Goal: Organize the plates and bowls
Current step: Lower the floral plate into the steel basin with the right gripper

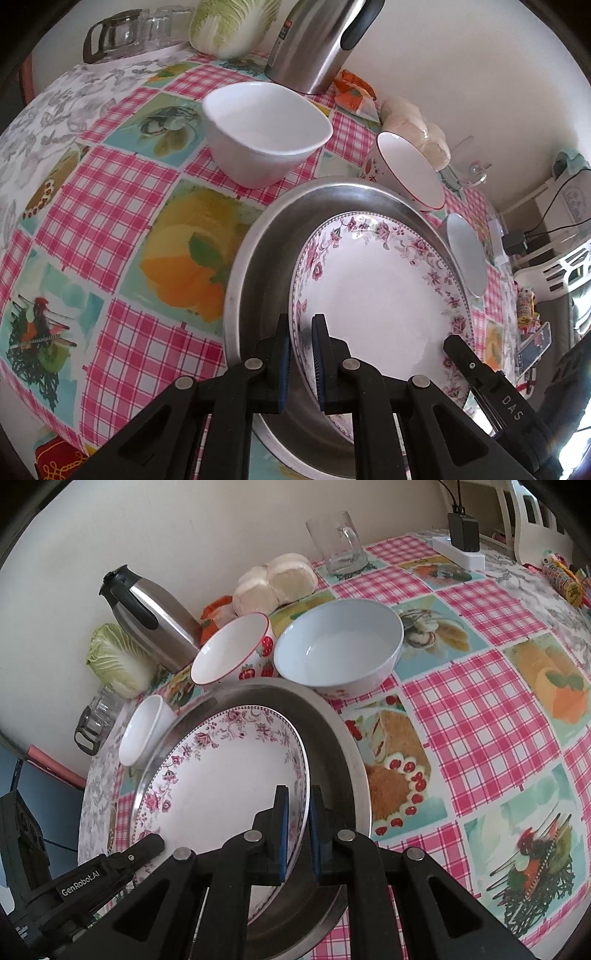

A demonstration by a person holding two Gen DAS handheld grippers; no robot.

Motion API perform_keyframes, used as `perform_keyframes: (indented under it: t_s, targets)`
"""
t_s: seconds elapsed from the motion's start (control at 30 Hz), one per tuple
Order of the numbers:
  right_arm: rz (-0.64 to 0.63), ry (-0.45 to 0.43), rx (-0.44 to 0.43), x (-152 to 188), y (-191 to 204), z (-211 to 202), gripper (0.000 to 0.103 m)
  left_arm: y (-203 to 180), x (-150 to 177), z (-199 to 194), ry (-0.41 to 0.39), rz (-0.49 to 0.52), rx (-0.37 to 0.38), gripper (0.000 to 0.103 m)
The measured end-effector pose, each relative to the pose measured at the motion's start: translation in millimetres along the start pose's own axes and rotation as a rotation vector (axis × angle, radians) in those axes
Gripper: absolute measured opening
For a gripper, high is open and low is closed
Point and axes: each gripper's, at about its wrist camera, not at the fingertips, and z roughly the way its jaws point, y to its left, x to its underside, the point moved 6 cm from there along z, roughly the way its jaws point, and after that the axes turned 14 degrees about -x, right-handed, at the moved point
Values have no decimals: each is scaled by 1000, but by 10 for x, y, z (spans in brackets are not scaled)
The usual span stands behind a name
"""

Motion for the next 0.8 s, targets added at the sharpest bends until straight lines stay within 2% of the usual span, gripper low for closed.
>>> perform_keyframes:
  t_s: [0.33, 0.8]
  targets:
    - [-28, 27, 20, -8, -15, 45, 10, 47, -9, 55, 19, -14, -15, 13]
    - [-63, 45, 68, -47, -22, 77, 11, 53, -37, 56, -6, 7, -74, 13]
